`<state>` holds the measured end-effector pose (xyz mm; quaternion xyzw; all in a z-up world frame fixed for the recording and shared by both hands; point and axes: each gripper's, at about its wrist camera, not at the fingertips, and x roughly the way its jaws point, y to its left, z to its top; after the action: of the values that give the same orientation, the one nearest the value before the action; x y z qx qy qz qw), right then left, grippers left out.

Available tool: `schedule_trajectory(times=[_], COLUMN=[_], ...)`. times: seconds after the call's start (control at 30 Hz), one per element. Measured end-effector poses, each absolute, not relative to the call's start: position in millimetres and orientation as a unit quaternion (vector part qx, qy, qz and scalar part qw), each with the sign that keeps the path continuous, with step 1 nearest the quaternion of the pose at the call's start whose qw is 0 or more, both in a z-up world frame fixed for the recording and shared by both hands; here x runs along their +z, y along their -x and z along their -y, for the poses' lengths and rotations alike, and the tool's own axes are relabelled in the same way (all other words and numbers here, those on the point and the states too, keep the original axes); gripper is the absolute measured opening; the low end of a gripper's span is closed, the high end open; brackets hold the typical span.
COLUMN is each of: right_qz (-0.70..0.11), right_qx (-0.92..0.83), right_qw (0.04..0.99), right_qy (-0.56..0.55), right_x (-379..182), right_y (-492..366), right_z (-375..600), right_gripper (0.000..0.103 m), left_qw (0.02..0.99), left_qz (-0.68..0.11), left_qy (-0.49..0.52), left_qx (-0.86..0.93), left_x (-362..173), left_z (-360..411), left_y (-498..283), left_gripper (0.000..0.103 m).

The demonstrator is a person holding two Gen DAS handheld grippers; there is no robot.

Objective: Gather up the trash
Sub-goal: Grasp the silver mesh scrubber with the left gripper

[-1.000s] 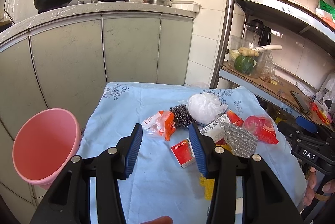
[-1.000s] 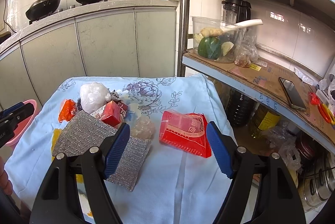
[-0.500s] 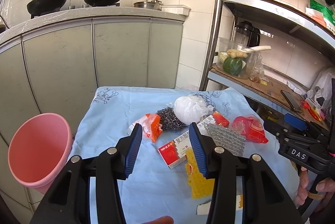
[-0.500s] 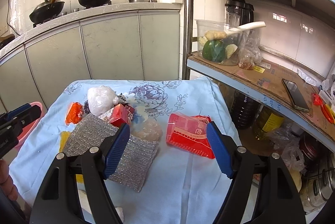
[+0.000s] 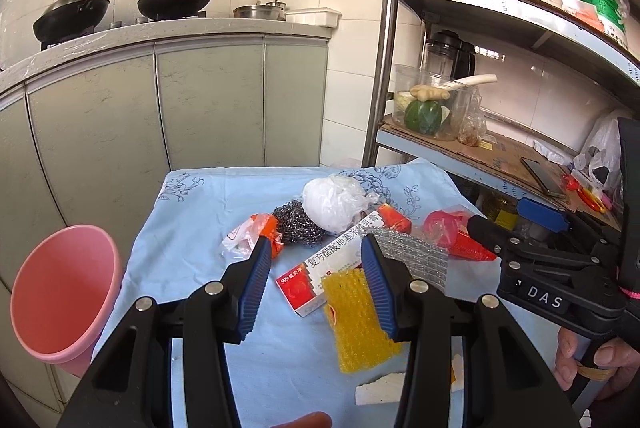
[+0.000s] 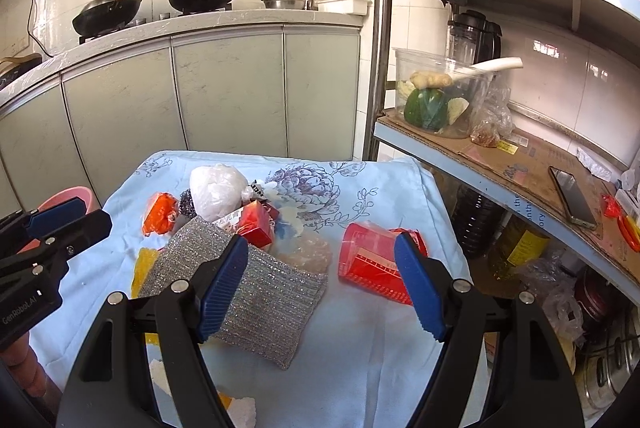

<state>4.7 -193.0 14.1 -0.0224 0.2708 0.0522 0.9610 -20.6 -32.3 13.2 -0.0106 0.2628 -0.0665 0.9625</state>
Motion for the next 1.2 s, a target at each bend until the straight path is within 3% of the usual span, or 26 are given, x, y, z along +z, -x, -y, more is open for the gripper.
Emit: schedule_trajectory(times=[1.2], right_qz=[-0.289], right_qx=[0.038], right_qw=[0.957], right_qy=[-0.004], right_x=[2], right_y=[-13], right_z=[220], right_gripper=[0.076], left_qw=[0.945], left_qz=[-0.284], left_qy=[0.020], left_qx=[-0.162], left_x=[-3], left_z=[59], left_y=[15], left_gripper=[0.046])
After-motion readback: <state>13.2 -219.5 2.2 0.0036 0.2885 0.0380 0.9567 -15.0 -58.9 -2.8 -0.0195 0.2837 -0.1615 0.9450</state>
